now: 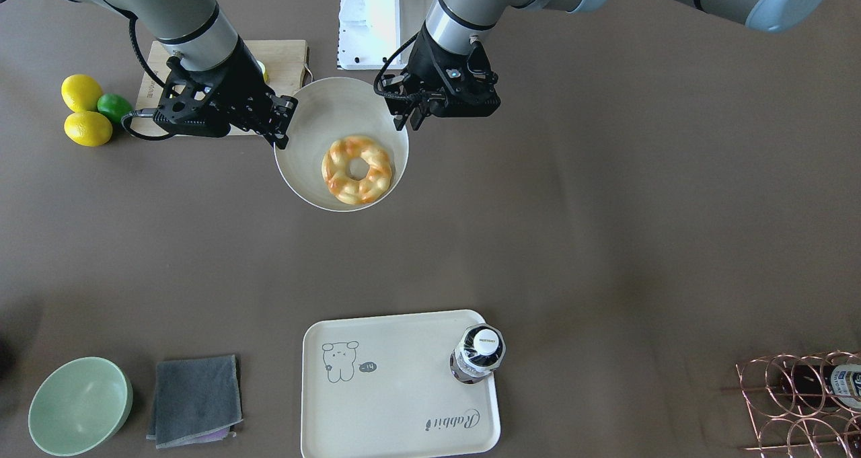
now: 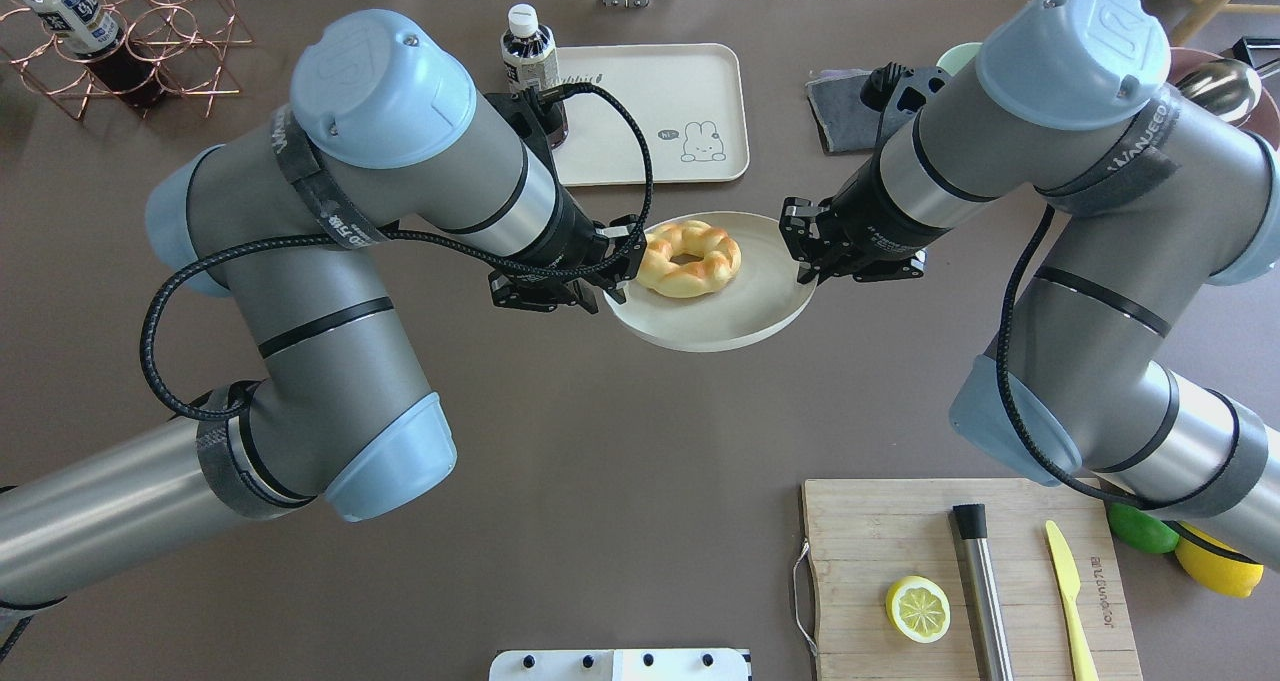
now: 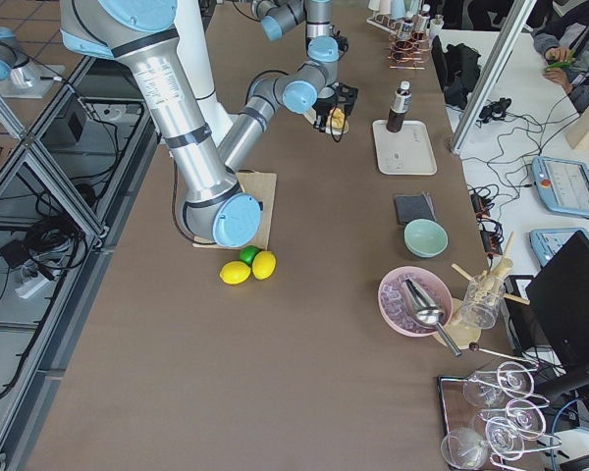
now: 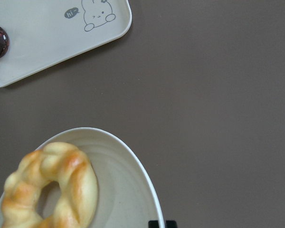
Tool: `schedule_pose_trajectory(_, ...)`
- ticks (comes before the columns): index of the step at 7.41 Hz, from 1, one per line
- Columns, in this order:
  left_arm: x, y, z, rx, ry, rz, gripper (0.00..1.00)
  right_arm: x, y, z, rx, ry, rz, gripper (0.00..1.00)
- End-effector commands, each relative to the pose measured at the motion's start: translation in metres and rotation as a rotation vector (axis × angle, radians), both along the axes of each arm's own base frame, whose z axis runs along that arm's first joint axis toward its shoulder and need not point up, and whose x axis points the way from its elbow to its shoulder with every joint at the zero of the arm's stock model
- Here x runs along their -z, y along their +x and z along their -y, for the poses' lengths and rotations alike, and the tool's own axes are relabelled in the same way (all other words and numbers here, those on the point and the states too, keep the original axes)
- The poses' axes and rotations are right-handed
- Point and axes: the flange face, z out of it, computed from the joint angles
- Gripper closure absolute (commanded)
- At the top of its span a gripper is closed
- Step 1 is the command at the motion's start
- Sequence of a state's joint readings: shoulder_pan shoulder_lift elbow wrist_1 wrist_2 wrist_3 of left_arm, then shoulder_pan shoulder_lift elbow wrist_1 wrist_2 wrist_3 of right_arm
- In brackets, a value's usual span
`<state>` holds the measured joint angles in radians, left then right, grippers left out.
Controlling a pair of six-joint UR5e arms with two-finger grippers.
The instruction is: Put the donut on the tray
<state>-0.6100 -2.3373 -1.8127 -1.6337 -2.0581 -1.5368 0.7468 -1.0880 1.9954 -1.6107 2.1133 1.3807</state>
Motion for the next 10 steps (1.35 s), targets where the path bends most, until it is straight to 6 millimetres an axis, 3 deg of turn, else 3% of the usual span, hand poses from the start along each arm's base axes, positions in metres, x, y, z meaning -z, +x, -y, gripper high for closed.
schedule_pose_trajectory(1,-0.013,-0.001,0.004,0.038,0.005,0.026,0.03,-0.007,-0.008,0.003,-0.018,-0.03,0.0,1.0)
schedule_pose_trajectory(3,-0.018,-0.015,0.005,0.053,0.008,0.023,0.03,-0.019,-0.021,0.017,-0.046,-0.074,-0.029,1.0)
schedule_pose_trajectory(4,-0.02,-0.02,0.005,0.058,0.01,0.02,0.03,-0.027,-0.031,0.041,-0.123,-0.085,-0.036,1.0)
schedule_pose_trajectory(6,-0.024,-0.029,-0.001,0.061,0.014,0.016,0.03,-0.062,-0.066,0.106,-0.251,-0.139,0.015,1.0)
schedule_pose_trajectory(8,-0.029,-0.029,0.0,0.061,0.009,0.023,0.03,-0.044,-0.09,0.161,-0.406,-0.175,-0.024,1.0)
schedule_pose_trajectory(10,-0.028,-0.029,0.0,0.062,0.011,0.021,0.03,-0.047,-0.115,0.204,-0.511,-0.201,-0.09,1.0)
